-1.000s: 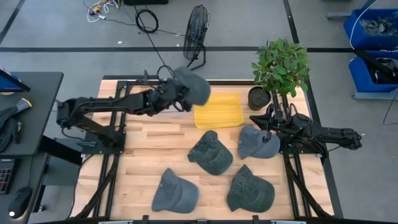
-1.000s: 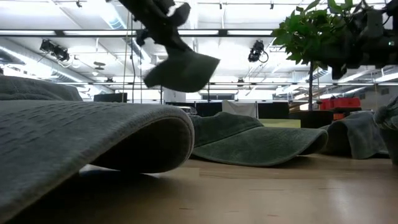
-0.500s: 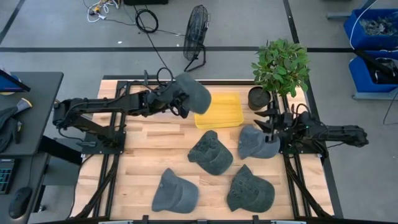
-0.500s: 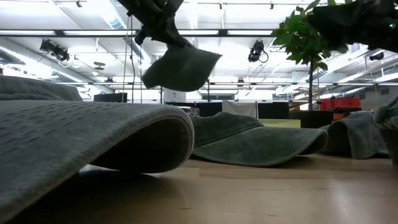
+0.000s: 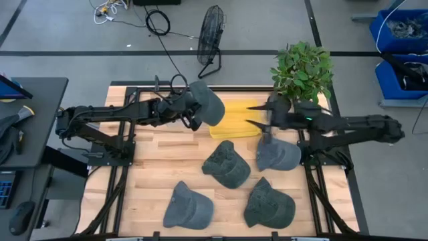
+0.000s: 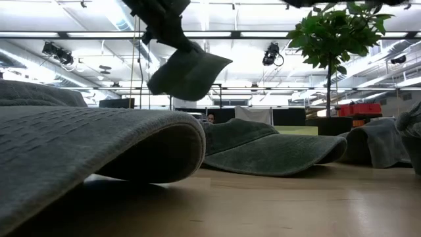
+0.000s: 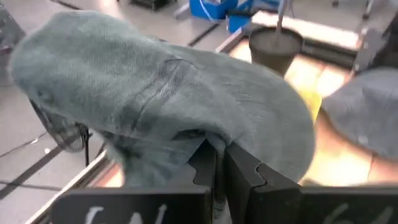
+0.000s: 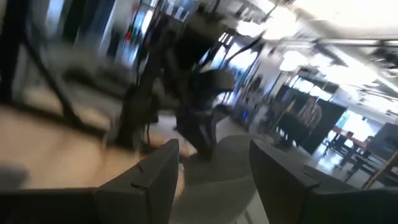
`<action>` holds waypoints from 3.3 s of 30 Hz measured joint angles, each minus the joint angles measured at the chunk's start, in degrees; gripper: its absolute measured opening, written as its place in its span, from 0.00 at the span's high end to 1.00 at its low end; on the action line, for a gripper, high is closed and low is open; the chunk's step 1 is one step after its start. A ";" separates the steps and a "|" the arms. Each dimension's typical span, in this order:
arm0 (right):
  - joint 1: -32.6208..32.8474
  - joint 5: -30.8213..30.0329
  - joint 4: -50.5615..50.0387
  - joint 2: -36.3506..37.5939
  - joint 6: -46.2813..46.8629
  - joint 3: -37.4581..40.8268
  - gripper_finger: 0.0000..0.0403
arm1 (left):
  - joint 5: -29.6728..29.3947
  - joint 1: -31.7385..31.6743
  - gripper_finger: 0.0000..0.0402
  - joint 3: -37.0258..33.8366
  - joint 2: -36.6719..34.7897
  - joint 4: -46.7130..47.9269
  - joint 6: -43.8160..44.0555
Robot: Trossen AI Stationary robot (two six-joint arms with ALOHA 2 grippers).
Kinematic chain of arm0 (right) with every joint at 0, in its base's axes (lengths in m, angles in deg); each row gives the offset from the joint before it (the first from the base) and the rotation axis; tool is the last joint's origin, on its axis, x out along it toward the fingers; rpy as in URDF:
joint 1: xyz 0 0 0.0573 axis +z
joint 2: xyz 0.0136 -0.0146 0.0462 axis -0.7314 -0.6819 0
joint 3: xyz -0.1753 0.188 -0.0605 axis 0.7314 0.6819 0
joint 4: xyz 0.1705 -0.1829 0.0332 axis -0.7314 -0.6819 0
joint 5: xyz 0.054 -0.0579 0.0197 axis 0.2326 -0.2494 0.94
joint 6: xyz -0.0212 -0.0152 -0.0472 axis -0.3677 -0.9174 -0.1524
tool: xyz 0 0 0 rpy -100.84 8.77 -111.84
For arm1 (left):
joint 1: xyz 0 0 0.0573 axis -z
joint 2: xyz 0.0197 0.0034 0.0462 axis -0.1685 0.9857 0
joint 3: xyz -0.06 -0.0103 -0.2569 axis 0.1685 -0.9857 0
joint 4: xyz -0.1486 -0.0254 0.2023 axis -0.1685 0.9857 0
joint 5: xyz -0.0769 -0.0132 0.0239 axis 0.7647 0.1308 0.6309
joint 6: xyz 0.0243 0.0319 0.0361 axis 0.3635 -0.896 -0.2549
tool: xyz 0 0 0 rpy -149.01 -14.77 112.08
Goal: Pick & Place hat
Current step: Put the top left black cap into the yellow bin
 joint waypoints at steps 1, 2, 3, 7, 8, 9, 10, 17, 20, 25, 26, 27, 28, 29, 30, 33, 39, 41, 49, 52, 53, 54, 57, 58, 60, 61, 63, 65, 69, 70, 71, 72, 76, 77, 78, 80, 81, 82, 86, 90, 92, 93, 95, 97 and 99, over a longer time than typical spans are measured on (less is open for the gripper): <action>0.00 0.00 -2.74 -3.53 -2.54 -3.55 0.49 | 0.07 0.16 0.95 -0.07 -0.20 1.08 0.72; 0.00 0.00 -5.68 -6.83 -4.98 -6.93 0.49 | 0.08 0.47 0.95 -0.07 -0.41 1.88 0.98; 0.00 0.00 -8.85 -10.36 -7.21 -10.62 0.49 | 0.15 0.80 0.95 -0.03 -0.53 2.43 0.68; -0.24 -0.74 -17.92 -23.07 -12.37 -23.65 0.49 | 2.50 2.02 0.95 -0.07 -0.86 6.23 -4.40; -0.24 -0.76 -19.57 -26.01 -13.39 -26.29 0.49 | 3.24 2.20 0.95 -0.07 -0.86 6.30 -4.90; -0.24 -0.88 -21.37 -28.88 -14.68 -28.95 0.49 | 4.00 2.40 0.95 -0.07 -0.86 6.49 -4.95; -0.24 -1.08 -22.42 -31.44 -16.14 -31.32 0.49 | 4.78 2.41 0.95 -0.07 -0.86 6.51 -4.74; -0.35 -8.16 -25.14 -45.65 -21.73 -42.75 0.49 | 7.38 2.36 0.95 -0.07 -0.88 6.44 -6.91; -0.68 -11.49 -25.46 -49.40 -21.86 -45.40 0.49 | 6.88 2.34 0.95 -0.07 -0.88 6.82 -8.96; -1.75 -13.79 -26.08 -52.66 -21.23 -46.64 0.50 | 6.99 2.28 0.95 -0.09 -0.84 6.46 -11.41; -1.80 -14.95 -26.07 -52.92 -20.97 -46.71 0.51 | 6.96 2.26 0.95 -0.09 -0.84 6.47 -11.33; -1.95 -15.99 -26.06 -53.11 -20.55 -46.73 0.53 | 6.87 2.26 0.95 -0.09 -0.84 6.52 -11.20; -2.07 -16.86 -26.17 -53.17 -20.15 -46.73 0.55 | 6.75 2.24 0.95 -0.09 -0.84 6.59 -11.12; -2.13 -17.45 -26.25 -53.21 -19.69 -46.73 0.59 | 6.72 2.22 0.95 -0.09 -0.84 6.62 -11.12; -2.14 -17.84 -26.38 -53.22 -19.13 -46.73 0.63 | 6.71 2.21 0.95 -0.09 -0.84 6.54 -11.12; -2.08 -18.13 -27.08 -53.21 -16.80 -46.71 0.80 | 6.67 2.15 0.95 -0.07 -0.59 6.42 -11.13; -1.97 -18.95 -29.96 -53.08 -8.66 -46.75 0.94 | 4.65 1.89 0.95 -0.03 -0.06 6.17 -13.29; -1.89 -19.07 -31.52 -53.00 -5.66 -46.90 0.91 | 2.39 2.01 0.93 -0.02 0.51 5.96 -15.77; -1.92 -21.40 -42.34 -52.96 5.68 -46.55 0.97 | -0.16 1.96 0.73 0.02 2.52 7.05 -19.84; -1.27 -24.84 -47.92 -53.09 10.11 -46.47 0.97 | -0.18 1.97 0.66 0.02 2.67 7.18 -18.91; -0.87 -27.32 -49.39 -52.76 12.08 -46.47 0.97 | -0.18 1.95 0.64 0.02 2.70 7.09 -18.19; -0.39 -30.60 -51.02 -52.30 14.56 -46.47 0.96 | -0.22 1.93 0.63 0.02 2.70 6.98 -17.13; 0.79 -39.88 -56.41 -50.60 23.62 -46.47 0.95 | -0.35 1.95 0.61 0.02 2.70 7.21 -15.22; 1.12 -42.11 -58.62 -49.71 27.30 -46.47 0.95 | -0.35 1.95 0.61 0.02 2.70 7.29 -15.20; 1.71 -45.36 -62.22 -47.82 34.65 -46.47 0.95 | -0.35 1.95 0.62 0.02 2.70 7.27 -15.42; 1.97 -46.33 -63.63 -46.89 37.90 -46.47 0.95 | -0.35 1.95 0.62 0.02 2.70 7.37 -15.48; 2.43 -47.69 -66.86 -45.19 42.99 -46.47 0.95 | -0.35 1.95 0.63 0.02 2.70 7.38 -15.46; 2.74 -48.98 -70.50 -43.62 48.70 -46.47 0.95 | -0.35 1.93 0.64 0.02 2.70 7.68 -15.48; 2.70 -55.35 -78.72 -42.57 63.61 -45.49 0.95 | -0.35 1.95 0.64 0.02 2.70 8.79 -15.42; 2.65 -57.19 -79.38 -42.57 66.68 -44.35 0.95 | -0.35 1.94 0.64 0.02 2.70 9.32 -15.41; 2.44 -58.11 -79.22 -42.57 69.08 -43.00 0.95 | -0.34 1.93 0.65 0.00 2.70 9.61 -15.38; 2.19 -58.62 -78.06 -42.57 70.93 -41.43 0.95 | -0.35 1.93 0.65 0.00 2.70 9.69 -15.23; 0.80 -57.99 -69.58 -42.67 73.37 -33.50 0.95 | -1.70 1.93 0.65 -0.02 2.70 9.71 -12.34; 0.35 -57.96 -66.42 -42.68 73.96 -31.54 0.95 | -2.63 1.93 0.65 -0.02 2.70 9.74 -12.17; -0.19 -57.99 -62.44 -42.68 74.67 -29.50 0.95 | -3.32 1.93 0.65 -0.02 2.70 9.84 -12.21; -1.37 -57.71 -53.79 -42.68 74.65 -25.60 0.95 | -4.25 1.92 0.65 -0.02 2.70 9.85 -12.46; -1.90 -57.28 -49.69 -42.68 74.36 -23.77 0.95 | -4.44 1.88 0.65 -0.02 2.70 9.85 -12.46; -2.36 -56.84 -46.22 -42.68 74.19 -22.15 0.95 | -4.53 1.84 0.65 -0.02 2.70 9.87 -12.44; -3.21 -55.59 -39.70 -42.68 79.15 -17.40 0.94 | -4.51 1.80 0.65 -0.02 2.70 10.28 -12.13; -3.75 -52.98 -39.70 -42.68 83.95 -15.04 0.93 | -4.53 1.80 0.65 -0.02 2.70 10.61 -12.08; -3.87 -51.97 -39.57 -42.68 86.61 -13.97 0.92 | -4.51 1.79 0.65 -0.02 2.70 10.65 -12.07; -3.87 -51.81 -39.55 -42.68 88.16 -13.49 0.92 | -4.53 1.77 0.65 -0.02 2.70 10.63 -12.07; -3.85 -51.29 -39.55 -42.68 91.31 -12.53 0.91 | -4.53 1.80 0.65 -0.02 2.70 10.64 -12.05; -3.85 -51.34 -39.55 -42.68 93.72 -11.78 0.89 | -4.53 1.80 0.65 -0.02 2.70 10.63 -12.03; -4.15 -51.30 -39.51 -42.68 94.10 -11.32 0.87 | -4.53 1.80 0.65 -0.02 2.70 10.63 -12.03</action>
